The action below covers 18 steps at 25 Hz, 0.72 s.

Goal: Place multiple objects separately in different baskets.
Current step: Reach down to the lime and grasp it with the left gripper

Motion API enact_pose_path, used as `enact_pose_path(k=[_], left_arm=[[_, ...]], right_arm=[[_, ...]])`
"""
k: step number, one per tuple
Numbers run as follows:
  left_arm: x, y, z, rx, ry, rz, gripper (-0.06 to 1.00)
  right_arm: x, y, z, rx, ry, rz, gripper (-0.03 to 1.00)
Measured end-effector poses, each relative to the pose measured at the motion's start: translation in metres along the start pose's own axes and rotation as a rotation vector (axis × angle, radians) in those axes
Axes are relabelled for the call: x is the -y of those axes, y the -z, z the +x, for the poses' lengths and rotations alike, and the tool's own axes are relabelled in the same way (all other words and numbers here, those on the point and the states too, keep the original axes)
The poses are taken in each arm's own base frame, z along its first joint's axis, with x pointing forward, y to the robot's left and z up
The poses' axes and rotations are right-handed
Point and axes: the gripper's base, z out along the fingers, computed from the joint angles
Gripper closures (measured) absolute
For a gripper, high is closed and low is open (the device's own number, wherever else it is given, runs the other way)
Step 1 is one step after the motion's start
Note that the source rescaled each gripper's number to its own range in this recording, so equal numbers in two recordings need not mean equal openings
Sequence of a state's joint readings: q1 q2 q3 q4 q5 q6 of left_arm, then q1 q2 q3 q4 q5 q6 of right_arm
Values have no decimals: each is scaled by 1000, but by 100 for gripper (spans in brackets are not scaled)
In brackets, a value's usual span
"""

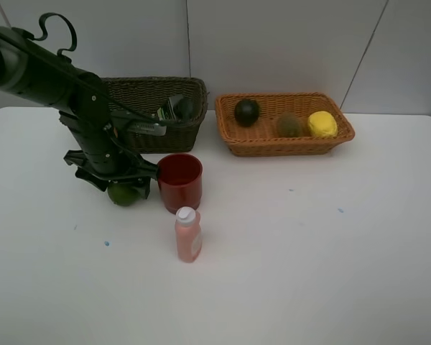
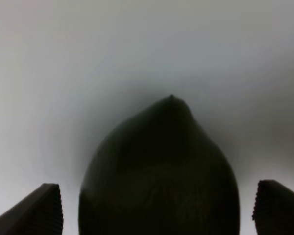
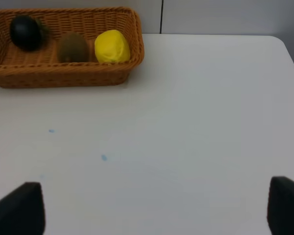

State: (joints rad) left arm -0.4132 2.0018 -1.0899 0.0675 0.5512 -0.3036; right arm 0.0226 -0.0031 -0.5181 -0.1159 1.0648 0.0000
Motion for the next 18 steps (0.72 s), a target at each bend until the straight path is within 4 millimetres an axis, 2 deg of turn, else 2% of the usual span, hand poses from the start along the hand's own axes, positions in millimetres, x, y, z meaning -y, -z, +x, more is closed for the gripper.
enact_pose_path(k=[6, 8, 10, 18], left_arm=[[0, 0, 0, 4, 0, 1, 0], [0, 0, 0, 4, 0, 1, 8], [0, 0, 0, 4, -1, 1, 20], [-1, 0, 2, -18, -3, -7, 20]], right_arm=[[0, 0, 0, 0, 0, 0, -2], [0, 0, 0, 0, 0, 0, -2], [0, 0, 0, 0, 0, 0, -2], [0, 0, 0, 0, 0, 0, -2]])
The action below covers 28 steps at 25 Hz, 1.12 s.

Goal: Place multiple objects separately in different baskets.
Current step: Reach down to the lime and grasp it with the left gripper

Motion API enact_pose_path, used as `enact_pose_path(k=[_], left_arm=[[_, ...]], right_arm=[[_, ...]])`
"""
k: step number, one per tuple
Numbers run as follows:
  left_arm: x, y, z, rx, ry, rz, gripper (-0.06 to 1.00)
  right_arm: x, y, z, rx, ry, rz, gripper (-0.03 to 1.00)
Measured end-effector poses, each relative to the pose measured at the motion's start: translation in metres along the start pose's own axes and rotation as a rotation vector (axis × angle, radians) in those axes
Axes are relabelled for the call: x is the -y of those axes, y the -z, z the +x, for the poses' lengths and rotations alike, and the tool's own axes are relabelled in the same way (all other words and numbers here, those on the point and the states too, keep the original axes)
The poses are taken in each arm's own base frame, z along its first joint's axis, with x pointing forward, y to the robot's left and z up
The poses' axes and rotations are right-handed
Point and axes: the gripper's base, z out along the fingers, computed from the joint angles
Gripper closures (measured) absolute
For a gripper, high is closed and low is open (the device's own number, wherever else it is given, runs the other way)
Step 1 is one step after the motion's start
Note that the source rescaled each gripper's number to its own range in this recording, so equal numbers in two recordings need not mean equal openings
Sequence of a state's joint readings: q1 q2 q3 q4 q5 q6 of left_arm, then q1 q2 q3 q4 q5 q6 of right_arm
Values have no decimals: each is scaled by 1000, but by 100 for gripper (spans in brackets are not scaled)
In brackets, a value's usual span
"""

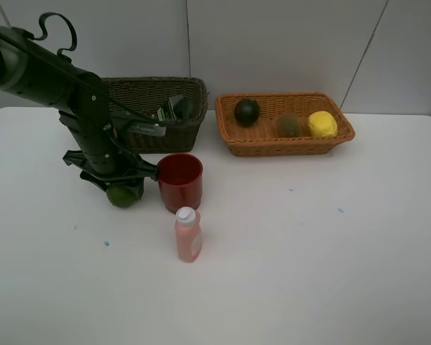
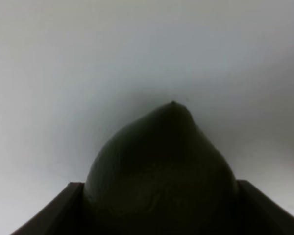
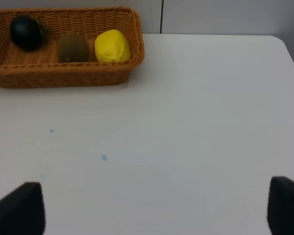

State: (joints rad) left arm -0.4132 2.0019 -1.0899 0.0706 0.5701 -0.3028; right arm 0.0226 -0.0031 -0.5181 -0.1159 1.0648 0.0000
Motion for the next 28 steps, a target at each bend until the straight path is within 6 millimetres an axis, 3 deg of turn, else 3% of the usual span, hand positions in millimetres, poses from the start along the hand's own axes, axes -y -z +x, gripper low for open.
enact_pose_path(k=[21, 24, 28], left_arm=[[0, 2, 0, -1, 0, -1, 20], [0, 16, -1, 21, 3, 5, 20], [-1, 54, -6, 127, 7, 31, 20]], right_arm=[[0, 0, 0, 0, 0, 0, -2], [0, 0, 0, 0, 0, 0, -2], [0, 0, 0, 0, 0, 0, -2]])
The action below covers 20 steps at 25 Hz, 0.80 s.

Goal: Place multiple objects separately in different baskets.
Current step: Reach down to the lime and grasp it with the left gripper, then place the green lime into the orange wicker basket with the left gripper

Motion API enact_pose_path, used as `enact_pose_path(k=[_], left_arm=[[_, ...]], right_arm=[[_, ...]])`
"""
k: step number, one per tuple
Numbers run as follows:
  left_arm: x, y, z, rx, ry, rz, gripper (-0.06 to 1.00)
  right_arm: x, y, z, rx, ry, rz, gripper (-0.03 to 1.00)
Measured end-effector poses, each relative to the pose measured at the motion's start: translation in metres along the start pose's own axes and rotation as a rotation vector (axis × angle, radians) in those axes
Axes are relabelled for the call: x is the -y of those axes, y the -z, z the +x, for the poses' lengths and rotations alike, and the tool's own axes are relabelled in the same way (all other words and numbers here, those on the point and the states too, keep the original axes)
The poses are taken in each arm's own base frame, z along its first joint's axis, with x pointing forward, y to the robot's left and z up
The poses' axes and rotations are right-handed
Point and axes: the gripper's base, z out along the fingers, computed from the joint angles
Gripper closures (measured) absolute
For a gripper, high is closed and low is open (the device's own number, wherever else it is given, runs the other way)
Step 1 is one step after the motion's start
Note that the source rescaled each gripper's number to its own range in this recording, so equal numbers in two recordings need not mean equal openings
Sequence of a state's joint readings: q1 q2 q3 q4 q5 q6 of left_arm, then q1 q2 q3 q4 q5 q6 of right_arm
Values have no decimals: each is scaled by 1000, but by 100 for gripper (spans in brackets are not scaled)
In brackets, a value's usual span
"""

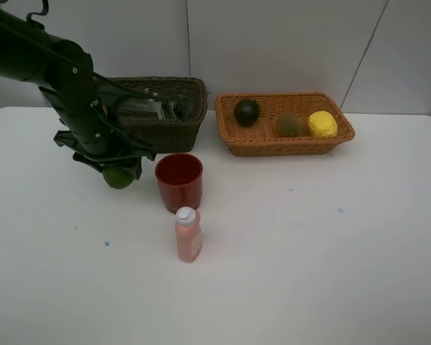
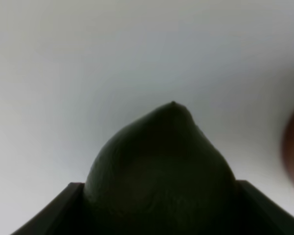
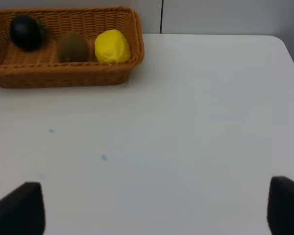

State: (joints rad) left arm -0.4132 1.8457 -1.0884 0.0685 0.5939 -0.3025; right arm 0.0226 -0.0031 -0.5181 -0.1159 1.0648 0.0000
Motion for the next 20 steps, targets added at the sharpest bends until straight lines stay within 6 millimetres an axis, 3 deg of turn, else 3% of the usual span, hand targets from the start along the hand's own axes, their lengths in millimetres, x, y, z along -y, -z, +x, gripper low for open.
enact_pose_path(k=[5, 10, 16, 20], left_arm=[[0, 49, -10, 141, -18, 31, 20], [15, 87, -30, 291, -136, 65, 20], [41, 118, -56, 509, -290, 110, 20], [54, 125, -73, 636, -401, 101, 20]], right_arm=[[0, 0, 0, 0, 0, 0, -2], [0, 0, 0, 0, 0, 0, -2], [0, 0, 0, 0, 0, -1, -2], [0, 0, 0, 0, 0, -1, -2]])
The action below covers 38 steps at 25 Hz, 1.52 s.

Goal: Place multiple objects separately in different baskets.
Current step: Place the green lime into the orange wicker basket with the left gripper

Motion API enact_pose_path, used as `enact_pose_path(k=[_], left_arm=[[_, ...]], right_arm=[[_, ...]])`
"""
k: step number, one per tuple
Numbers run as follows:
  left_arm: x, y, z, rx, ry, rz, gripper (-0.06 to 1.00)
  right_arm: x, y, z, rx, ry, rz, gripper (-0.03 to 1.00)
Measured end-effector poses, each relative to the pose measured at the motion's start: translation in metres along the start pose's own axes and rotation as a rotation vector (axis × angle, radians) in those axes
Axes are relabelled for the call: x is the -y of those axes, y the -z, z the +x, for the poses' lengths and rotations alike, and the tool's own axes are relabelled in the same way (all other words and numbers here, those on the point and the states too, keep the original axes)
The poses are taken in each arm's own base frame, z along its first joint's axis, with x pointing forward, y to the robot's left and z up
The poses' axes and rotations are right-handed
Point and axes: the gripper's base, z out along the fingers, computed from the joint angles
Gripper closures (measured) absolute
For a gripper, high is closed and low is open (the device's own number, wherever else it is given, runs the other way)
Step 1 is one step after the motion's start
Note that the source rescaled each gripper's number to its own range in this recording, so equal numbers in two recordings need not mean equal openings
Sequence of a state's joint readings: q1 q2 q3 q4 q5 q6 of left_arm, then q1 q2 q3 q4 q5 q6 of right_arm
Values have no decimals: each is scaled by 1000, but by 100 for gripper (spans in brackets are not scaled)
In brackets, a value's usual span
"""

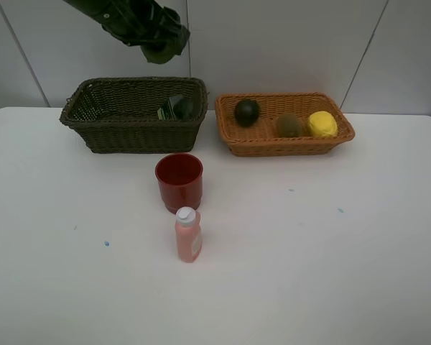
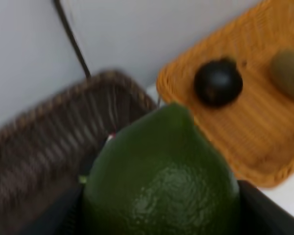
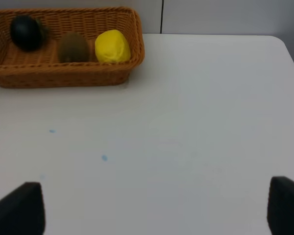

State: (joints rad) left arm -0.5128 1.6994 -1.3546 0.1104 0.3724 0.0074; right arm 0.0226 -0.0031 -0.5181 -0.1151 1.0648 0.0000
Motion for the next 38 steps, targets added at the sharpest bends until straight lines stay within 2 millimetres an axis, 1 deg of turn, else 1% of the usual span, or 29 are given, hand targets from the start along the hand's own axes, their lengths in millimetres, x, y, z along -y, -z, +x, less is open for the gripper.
enact_pose_path(k=[4, 8, 10, 13, 16, 18, 21, 25, 28, 32, 38], left_arm=[[5, -27, -13, 37, -60, 6, 20], [15, -65, -22, 42, -108, 18, 20], [21, -85, -24, 39, -124, 27, 20], [33, -108, -30, 55, -155, 41, 20], [46, -128, -31, 58, -182, 58, 20], [53, -141, -28, 53, -194, 72, 20], [61, -162, -17, 26, -205, 90, 20], [67, -183, 1, -14, -197, 113, 20], [70, -194, 13, -44, -181, 130, 20], [74, -204, 24, -68, -126, 153, 20], [77, -210, 31, -82, -71, 172, 20]], right_arm=[[0, 0, 0, 0, 0, 0, -2], [0, 0, 0, 0, 0, 0, -2], [0, 0, 0, 0, 0, 0, -2], [0, 0, 0, 0, 0, 0, -2], [0, 0, 0, 0, 0, 0, -2], [0, 0, 0, 0, 0, 0, -2], [0, 0, 0, 0, 0, 0, -2], [0, 0, 0, 0, 0, 0, -2], [0, 0, 0, 0, 0, 0, -2], [0, 0, 0, 0, 0, 0, -2], [0, 0, 0, 0, 0, 0, -2]])
